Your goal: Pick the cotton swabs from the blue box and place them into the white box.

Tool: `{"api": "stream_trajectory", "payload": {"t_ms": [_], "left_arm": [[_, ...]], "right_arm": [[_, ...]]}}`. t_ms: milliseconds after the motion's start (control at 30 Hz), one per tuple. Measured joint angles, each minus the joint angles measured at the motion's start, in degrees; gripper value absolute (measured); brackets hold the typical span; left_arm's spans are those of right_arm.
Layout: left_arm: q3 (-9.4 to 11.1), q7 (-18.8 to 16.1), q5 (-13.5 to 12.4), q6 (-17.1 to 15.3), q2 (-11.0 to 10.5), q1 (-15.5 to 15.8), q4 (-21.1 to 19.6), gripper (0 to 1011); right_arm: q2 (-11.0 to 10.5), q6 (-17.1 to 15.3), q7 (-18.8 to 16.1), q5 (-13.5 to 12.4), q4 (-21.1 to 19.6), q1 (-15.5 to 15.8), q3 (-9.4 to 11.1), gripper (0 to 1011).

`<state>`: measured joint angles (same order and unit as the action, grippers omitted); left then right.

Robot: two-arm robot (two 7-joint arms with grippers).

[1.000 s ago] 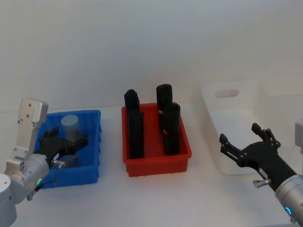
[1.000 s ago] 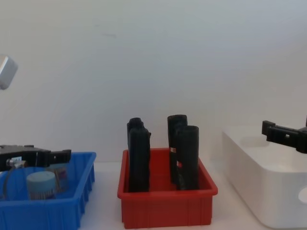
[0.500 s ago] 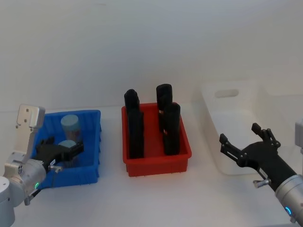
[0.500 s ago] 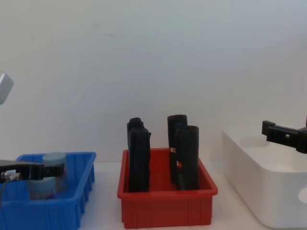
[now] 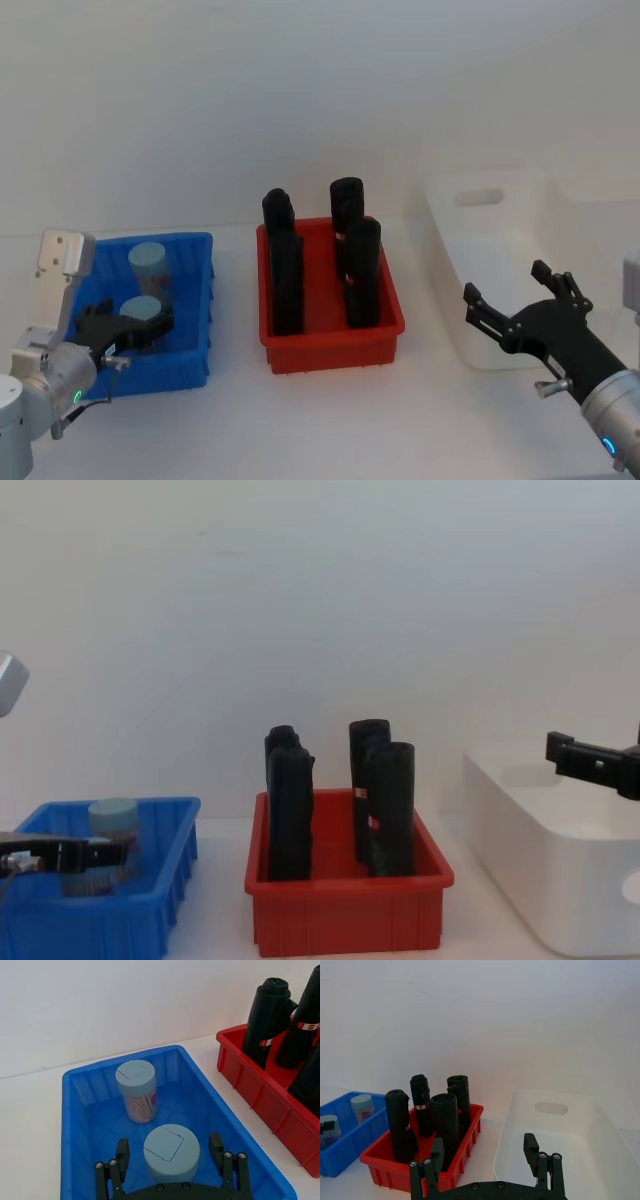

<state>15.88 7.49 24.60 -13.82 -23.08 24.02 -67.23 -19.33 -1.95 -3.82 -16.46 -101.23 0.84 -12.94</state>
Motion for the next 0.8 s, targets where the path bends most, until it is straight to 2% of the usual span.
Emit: {"api": "stream_trajectory", "payload": {"t_ms": [167, 333, 500, 567, 800], "left_arm": [[0.06, 0.11, -0.27, -0.14, 0.33, 0.52, 1.03, 979], [0.12, 0.18, -0.56, -0.23, 0.59, 0.95, 1.81, 883], [0.15, 0.2, -0.92, -0.19, 0.81, 1.27, 2.41, 716], [0.15, 0.19, -1.02, -0.16, 0.84, 1.32, 2.47, 682], [0.02, -0.07, -1.57, 0.09, 0.76, 1.18, 1.82, 669]], "right_arm": [[0.0, 0.0, 0.0, 0.0, 0.0, 0.0, 0.0, 1001], [0.0, 0.0, 0.0, 0.0, 0.0, 0.0, 0.0, 1001], [0.0, 0.0, 0.0, 0.0, 0.0, 0.0, 0.0, 1001], [0.0, 0.0, 0.0, 0.0, 0.0, 0.0, 0.0, 1001], [0.0, 0.0, 0.0, 0.0, 0.0, 0.0, 0.0, 1002]]}}
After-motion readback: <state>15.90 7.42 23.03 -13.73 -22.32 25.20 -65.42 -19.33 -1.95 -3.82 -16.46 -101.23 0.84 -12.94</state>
